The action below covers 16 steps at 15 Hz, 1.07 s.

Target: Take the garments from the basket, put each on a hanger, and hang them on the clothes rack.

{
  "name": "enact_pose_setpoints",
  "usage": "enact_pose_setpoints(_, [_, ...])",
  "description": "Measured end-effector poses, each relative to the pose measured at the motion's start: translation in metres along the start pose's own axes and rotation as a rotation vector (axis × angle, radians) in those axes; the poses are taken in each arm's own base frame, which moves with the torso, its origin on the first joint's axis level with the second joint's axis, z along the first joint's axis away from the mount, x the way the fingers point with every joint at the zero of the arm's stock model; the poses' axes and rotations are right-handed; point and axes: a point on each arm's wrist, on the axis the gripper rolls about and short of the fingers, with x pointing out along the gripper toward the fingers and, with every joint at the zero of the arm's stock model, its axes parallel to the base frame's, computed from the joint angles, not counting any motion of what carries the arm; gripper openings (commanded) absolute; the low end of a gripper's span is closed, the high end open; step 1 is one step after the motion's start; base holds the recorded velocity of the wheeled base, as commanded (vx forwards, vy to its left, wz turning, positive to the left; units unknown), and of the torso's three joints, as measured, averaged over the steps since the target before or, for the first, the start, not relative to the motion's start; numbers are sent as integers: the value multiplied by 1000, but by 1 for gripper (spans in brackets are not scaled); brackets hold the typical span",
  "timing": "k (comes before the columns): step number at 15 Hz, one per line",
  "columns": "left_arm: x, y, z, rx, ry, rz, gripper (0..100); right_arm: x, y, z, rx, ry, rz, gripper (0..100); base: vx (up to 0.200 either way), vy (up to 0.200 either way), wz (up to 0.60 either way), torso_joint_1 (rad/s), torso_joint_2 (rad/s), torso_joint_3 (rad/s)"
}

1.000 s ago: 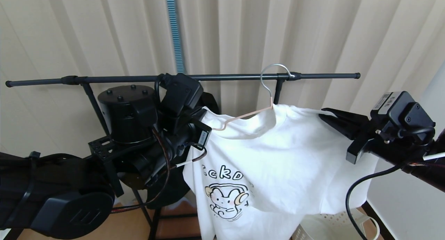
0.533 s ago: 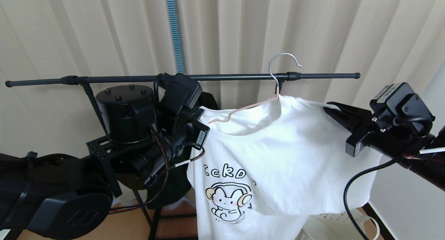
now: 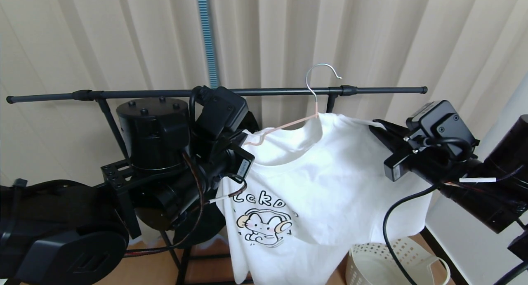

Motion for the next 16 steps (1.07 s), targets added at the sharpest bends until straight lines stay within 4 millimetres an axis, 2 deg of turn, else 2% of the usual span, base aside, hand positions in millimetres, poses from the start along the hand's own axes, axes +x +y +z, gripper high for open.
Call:
enact_pose_setpoints(4, [-1,-2,7,-3,-13,-9,0,16,21,-10,0,15,-17,0,0,0,0,0,0,0])
enact_pose_setpoints(7, [0,0,9,3,14,15,0,20,25,-14,-7,32,-8,0,0,0,0,0,0,0])
enact_pose_setpoints(10, [-1,9,7,15,61,53,0,20,14,-19,-60,50,-46,0,0,0,0,0,0,0])
enact_pose_setpoints(13, [-9,13,4,48,149,30,0,18,1,-19,-78,72,-126,0,0,0,0,0,0,0])
enact_pose_setpoints(16, [-15,14,12,46,137,23,0,17,-1,-16,-86,81,-159,0,0,0,0,0,0,0])
